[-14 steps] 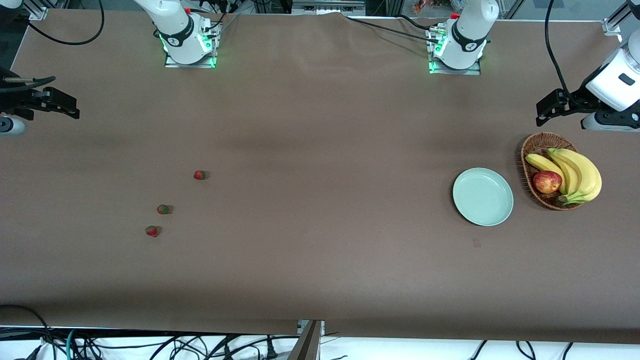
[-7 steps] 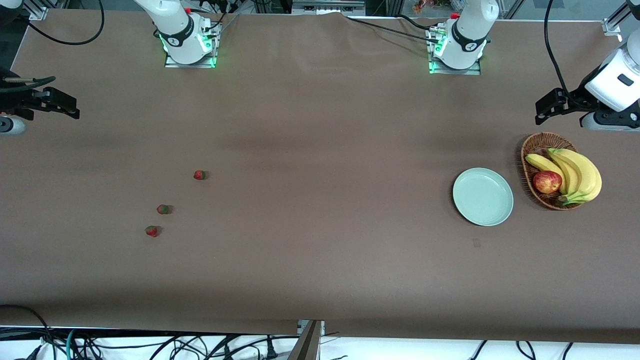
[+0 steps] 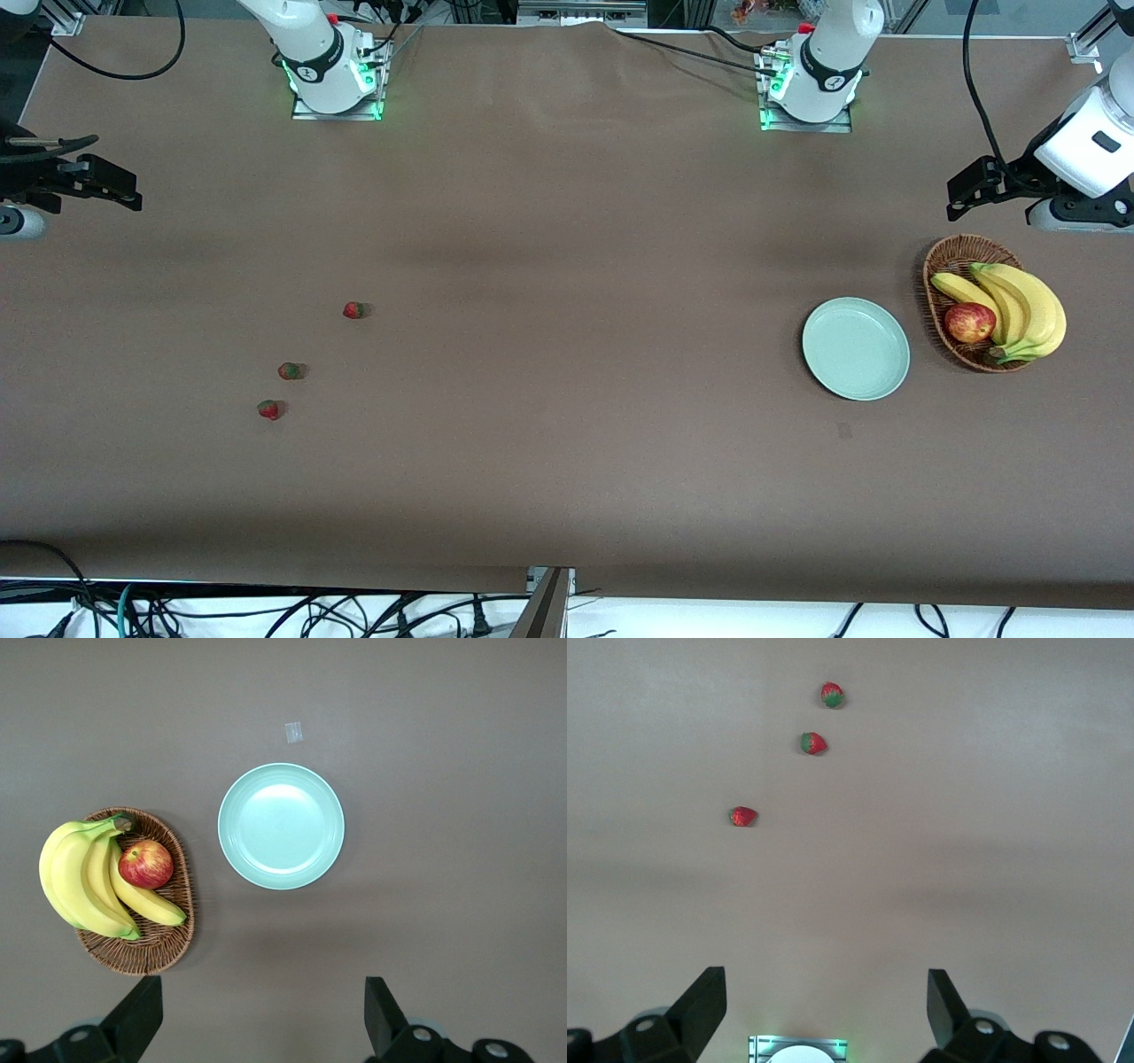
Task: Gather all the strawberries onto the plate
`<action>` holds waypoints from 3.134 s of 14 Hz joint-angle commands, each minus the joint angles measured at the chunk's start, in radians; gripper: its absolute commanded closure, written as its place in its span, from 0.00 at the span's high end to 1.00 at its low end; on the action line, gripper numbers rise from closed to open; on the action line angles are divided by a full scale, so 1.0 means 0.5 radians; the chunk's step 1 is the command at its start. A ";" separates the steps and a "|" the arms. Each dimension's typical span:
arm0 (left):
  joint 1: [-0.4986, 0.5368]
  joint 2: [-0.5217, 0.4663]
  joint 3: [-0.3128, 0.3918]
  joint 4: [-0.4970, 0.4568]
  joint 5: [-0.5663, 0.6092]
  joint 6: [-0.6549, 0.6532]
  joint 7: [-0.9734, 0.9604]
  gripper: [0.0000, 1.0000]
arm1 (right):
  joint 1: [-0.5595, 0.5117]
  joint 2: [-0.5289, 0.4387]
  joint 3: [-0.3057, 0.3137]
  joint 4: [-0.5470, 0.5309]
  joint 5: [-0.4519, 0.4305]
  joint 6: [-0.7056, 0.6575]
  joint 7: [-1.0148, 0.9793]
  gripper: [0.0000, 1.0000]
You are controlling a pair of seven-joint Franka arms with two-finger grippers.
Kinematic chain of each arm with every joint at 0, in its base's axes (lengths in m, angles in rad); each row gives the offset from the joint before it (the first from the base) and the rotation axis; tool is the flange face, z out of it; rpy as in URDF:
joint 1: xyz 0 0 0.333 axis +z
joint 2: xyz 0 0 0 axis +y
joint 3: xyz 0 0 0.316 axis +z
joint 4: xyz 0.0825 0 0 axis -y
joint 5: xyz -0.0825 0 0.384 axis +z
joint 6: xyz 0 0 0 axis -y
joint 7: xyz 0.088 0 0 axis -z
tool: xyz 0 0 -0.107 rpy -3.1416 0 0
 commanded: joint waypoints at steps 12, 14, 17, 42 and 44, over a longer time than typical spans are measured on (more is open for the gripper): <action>-0.002 -0.008 -0.005 0.016 -0.005 -0.058 -0.025 1.00 | -0.017 0.303 0.014 0.042 0.091 0.368 0.013 1.00; -0.002 -0.008 -0.005 0.019 -0.005 -0.061 -0.025 1.00 | -0.020 0.487 0.017 0.042 0.116 0.573 0.013 1.00; -0.002 -0.008 -0.005 0.019 -0.005 -0.061 -0.025 1.00 | 0.001 0.732 0.023 0.039 0.100 0.786 0.013 1.00; 0.004 -0.008 -0.002 0.016 -0.008 -0.067 -0.025 1.00 | -0.020 1.500 0.020 0.033 0.100 1.848 -0.049 0.70; 0.004 -0.008 -0.002 0.019 -0.008 -0.079 -0.022 1.00 | -0.020 1.503 0.020 0.033 0.100 1.848 -0.052 0.51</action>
